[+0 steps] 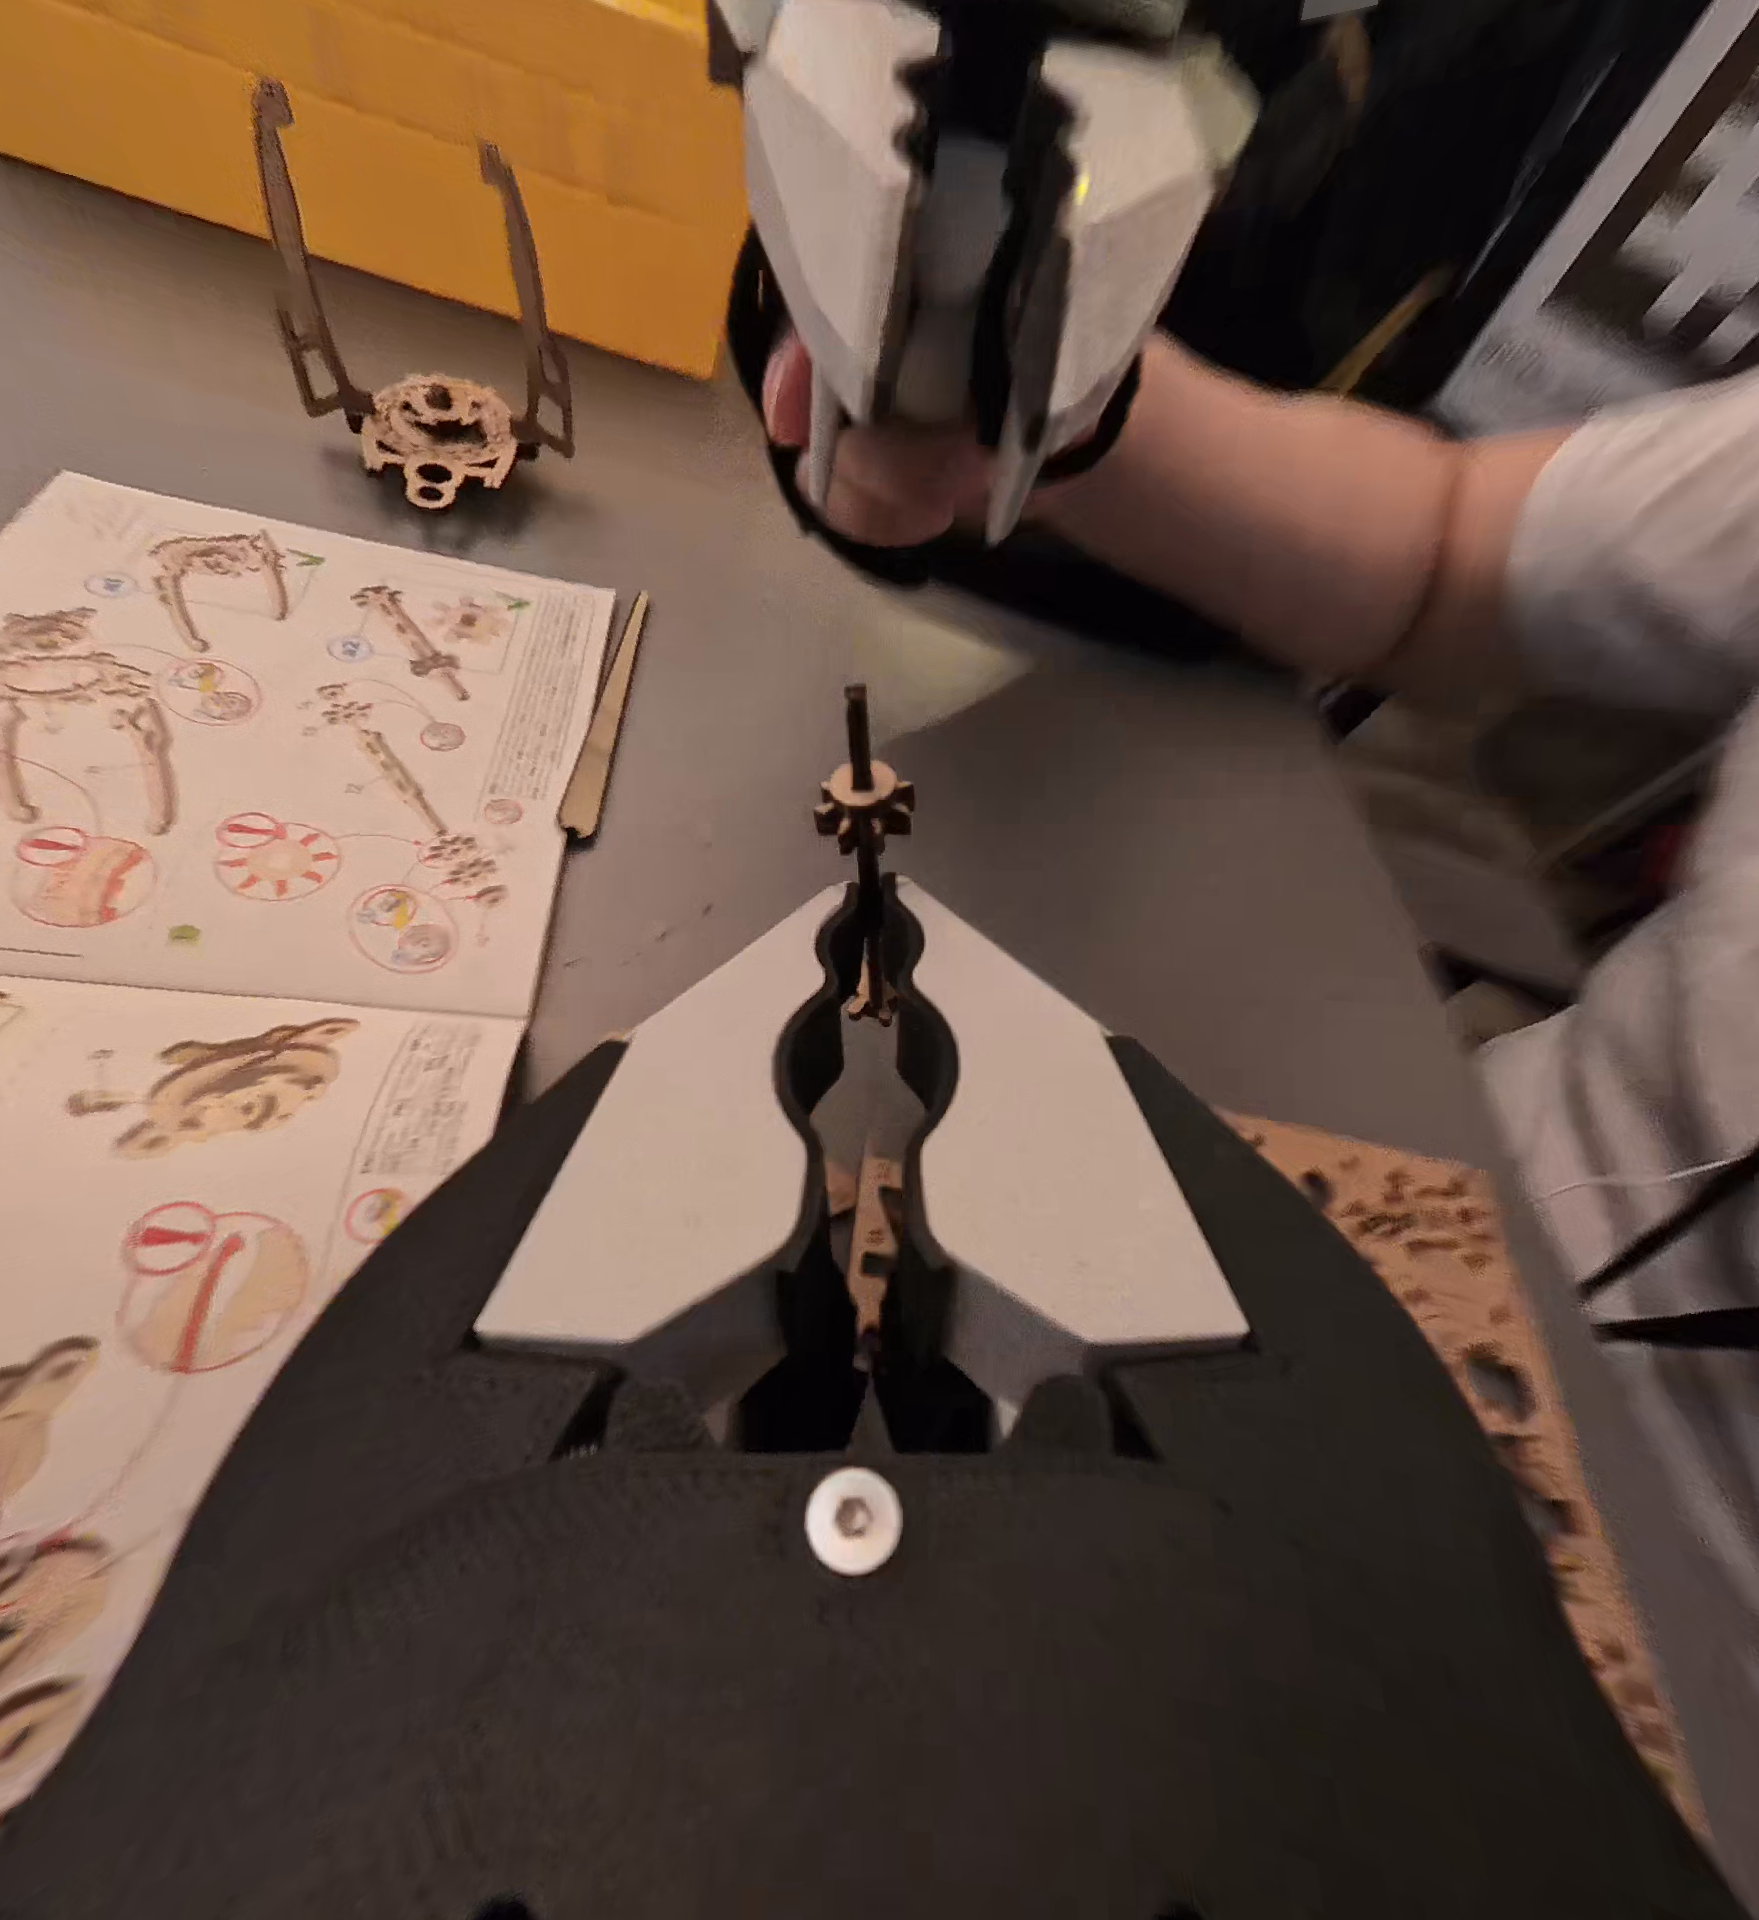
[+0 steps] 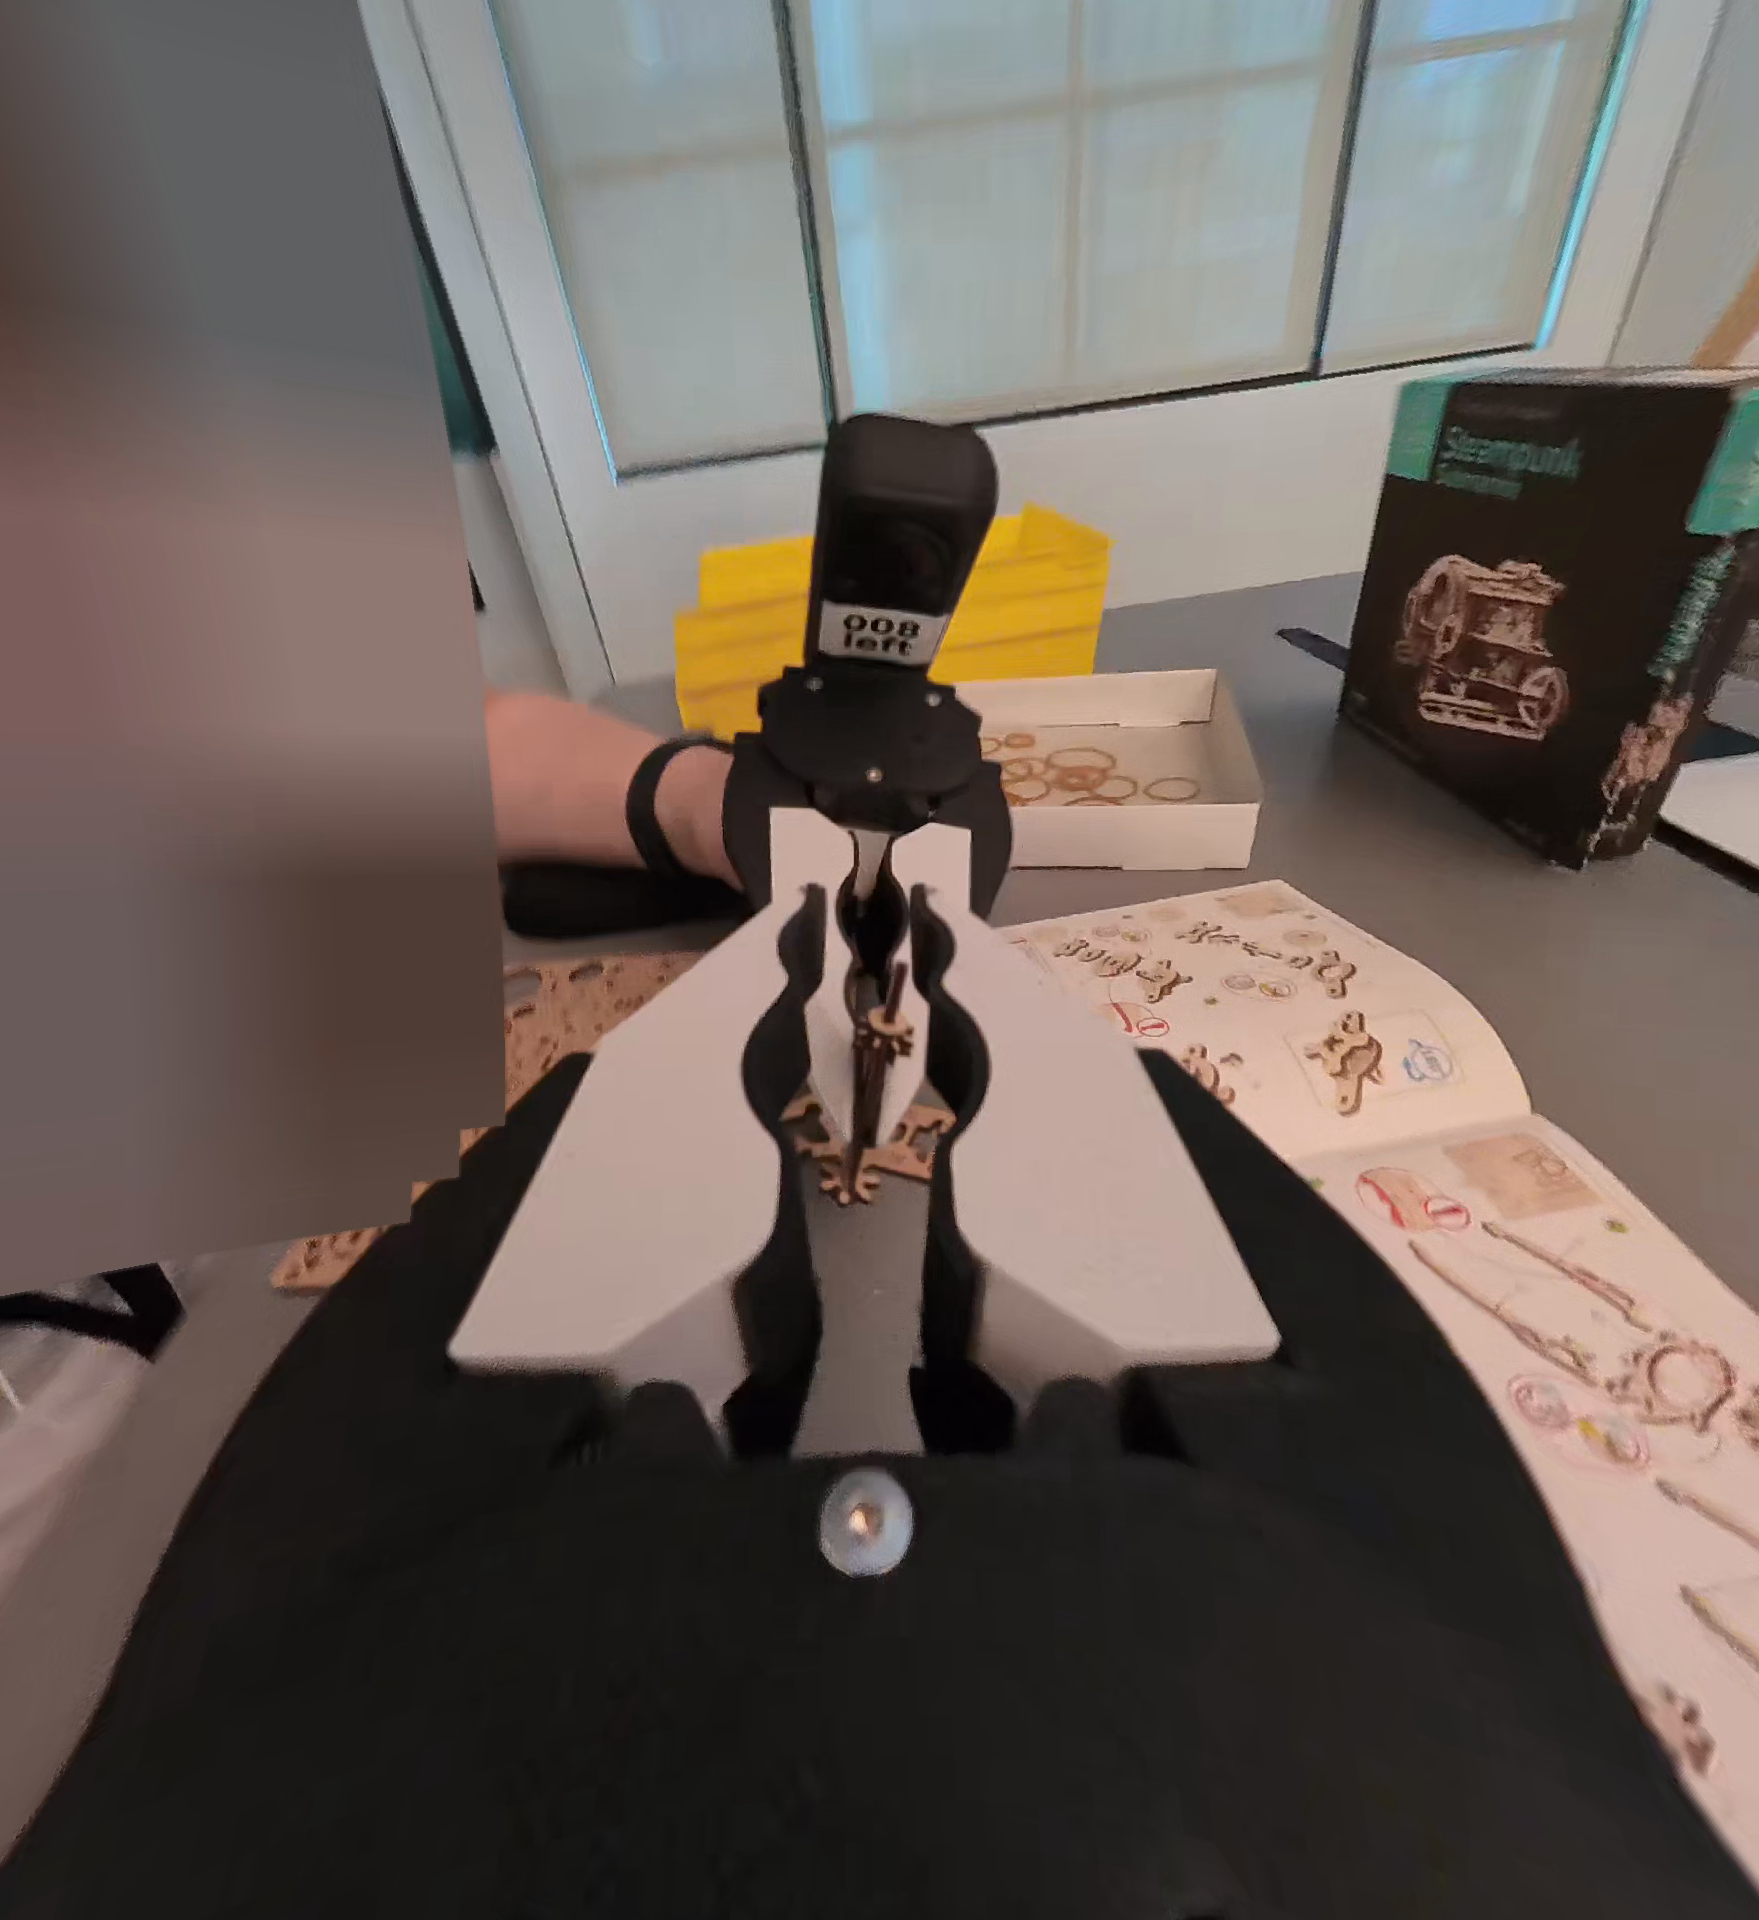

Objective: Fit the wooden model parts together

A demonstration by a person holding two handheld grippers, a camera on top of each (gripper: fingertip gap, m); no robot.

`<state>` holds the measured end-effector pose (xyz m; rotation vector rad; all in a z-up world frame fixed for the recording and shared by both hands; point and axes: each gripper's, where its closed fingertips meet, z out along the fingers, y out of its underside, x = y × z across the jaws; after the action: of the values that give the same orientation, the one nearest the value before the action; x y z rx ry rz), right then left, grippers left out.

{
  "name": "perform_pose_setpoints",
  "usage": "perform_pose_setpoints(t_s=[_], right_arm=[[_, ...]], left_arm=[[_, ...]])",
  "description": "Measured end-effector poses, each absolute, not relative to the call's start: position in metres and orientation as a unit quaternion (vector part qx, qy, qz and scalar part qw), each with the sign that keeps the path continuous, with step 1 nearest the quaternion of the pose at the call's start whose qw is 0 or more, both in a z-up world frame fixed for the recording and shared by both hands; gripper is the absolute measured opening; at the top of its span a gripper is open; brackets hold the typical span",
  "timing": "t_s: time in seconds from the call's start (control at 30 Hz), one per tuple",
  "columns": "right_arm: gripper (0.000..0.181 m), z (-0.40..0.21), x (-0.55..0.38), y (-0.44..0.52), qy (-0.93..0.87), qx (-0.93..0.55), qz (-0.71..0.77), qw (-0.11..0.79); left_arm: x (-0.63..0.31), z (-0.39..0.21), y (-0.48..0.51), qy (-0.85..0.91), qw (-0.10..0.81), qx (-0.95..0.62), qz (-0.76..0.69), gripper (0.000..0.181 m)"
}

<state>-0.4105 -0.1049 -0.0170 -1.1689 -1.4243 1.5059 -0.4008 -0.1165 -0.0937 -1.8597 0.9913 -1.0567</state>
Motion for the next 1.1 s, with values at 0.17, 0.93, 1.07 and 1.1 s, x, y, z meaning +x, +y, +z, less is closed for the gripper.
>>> perform_pose_setpoints(t_s=[0.17, 0.93, 1.07, 1.1], right_arm=[[0.018, -0.023, -0.406, -0.101, -0.565, -0.459, 0.567, 0.386], [0.023, -0.046, -0.414, -0.121, -0.638, -0.421, 0.509, 0.395], [0.023, -0.049, -0.414, -0.124, -0.658, -0.402, 0.482, 0.416], [0.023, -0.049, -0.414, -0.125, -0.659, -0.401, 0.483, 0.415]], left_arm=[[-0.399, -0.062, -0.123, 0.262, 0.306, -0.692, -0.599, 0.000], [-0.390, -0.064, -0.141, 0.244, 0.223, -0.681, -0.653, 0.000], [-0.389, -0.067, -0.142, 0.253, 0.223, -0.689, -0.642, 0.000], [-0.389, -0.070, -0.141, 0.259, 0.229, -0.694, -0.631, 0.000]])
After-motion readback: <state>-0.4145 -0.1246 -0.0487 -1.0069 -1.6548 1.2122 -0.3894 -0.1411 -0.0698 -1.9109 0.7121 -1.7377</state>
